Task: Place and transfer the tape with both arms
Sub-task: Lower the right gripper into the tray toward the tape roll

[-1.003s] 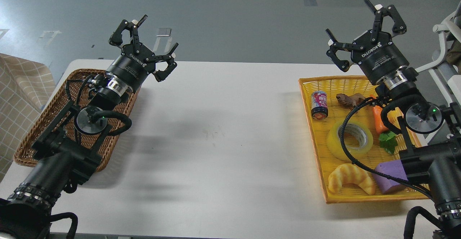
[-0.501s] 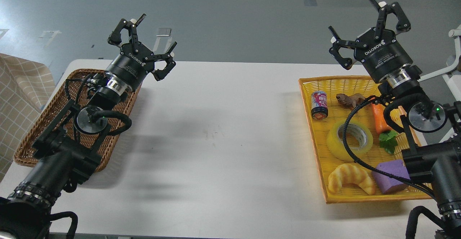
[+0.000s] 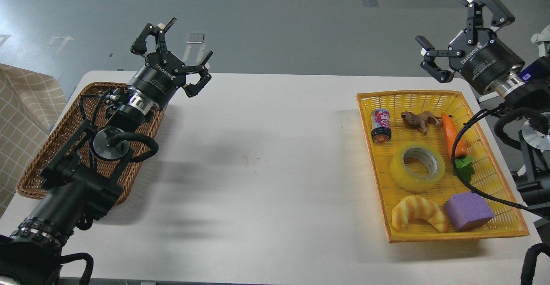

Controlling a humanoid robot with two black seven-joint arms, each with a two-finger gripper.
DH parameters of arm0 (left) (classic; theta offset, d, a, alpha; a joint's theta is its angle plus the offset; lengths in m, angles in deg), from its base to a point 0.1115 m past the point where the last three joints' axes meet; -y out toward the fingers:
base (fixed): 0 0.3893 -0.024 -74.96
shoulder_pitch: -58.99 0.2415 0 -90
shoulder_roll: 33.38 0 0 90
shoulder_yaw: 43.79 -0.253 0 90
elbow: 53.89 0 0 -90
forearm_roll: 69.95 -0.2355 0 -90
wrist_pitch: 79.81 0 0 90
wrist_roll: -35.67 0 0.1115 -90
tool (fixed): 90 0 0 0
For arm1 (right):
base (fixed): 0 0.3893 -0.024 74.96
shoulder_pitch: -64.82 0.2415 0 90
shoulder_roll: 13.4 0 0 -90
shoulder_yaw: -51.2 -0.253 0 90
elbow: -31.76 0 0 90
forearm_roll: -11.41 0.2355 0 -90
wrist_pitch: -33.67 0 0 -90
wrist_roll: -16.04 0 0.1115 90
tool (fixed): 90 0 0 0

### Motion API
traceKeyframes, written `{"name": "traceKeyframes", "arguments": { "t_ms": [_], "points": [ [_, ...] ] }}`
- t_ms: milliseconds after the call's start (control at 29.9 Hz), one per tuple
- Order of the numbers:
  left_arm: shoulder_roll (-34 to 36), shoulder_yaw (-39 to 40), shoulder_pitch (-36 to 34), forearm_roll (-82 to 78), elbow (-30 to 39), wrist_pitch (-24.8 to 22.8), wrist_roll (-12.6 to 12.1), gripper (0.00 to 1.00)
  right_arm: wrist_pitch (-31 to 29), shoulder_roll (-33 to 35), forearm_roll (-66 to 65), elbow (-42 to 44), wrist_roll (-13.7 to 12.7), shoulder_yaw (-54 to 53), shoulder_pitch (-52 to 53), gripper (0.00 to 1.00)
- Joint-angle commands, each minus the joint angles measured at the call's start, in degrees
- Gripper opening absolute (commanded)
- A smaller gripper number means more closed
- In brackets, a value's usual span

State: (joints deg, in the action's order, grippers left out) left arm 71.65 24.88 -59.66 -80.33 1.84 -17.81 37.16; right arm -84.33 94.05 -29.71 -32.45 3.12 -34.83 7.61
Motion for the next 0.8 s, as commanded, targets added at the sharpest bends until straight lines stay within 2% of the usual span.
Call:
{"name": "traceKeyframes", "arguments": {
  "t_ms": [0, 201, 501, 602, 769],
  "points": [
    [0.1, 0.0, 0.0, 0.0, 0.0, 0.0, 0.0, 0.99, 0.0, 4.0, -10.1, -4.6, 0.0, 0.1, -0.4, 1.00],
    [0.2, -0.1, -0.1, 0.0, 0.2, 0.0, 0.0, 0.99, 0.0, 6.5, -33.0, -10.8, -0.1, 0.1, -1.6, 1.00],
    [0.6, -0.1, 0.1, 0.0, 0.5, 0.0, 0.0, 0.99, 0.0, 13.5, -34.8, -21.0, -0.1, 0.1, -10.7, 1.00],
    [0.6, -0.1, 0.2, 0.0, 0.5, 0.0, -0.1, 0.99, 0.0, 18.6, -36.8, -21.6, -0.1, 0.3, -15.9, 1.00],
    [0.5, -0.2, 0.2, 0.0, 0.6, 0.0, -0.1, 0.99, 0.0, 21.1, -43.9, -23.2, -0.1, 6.1, -17.1, 1.00]
  ]
}}
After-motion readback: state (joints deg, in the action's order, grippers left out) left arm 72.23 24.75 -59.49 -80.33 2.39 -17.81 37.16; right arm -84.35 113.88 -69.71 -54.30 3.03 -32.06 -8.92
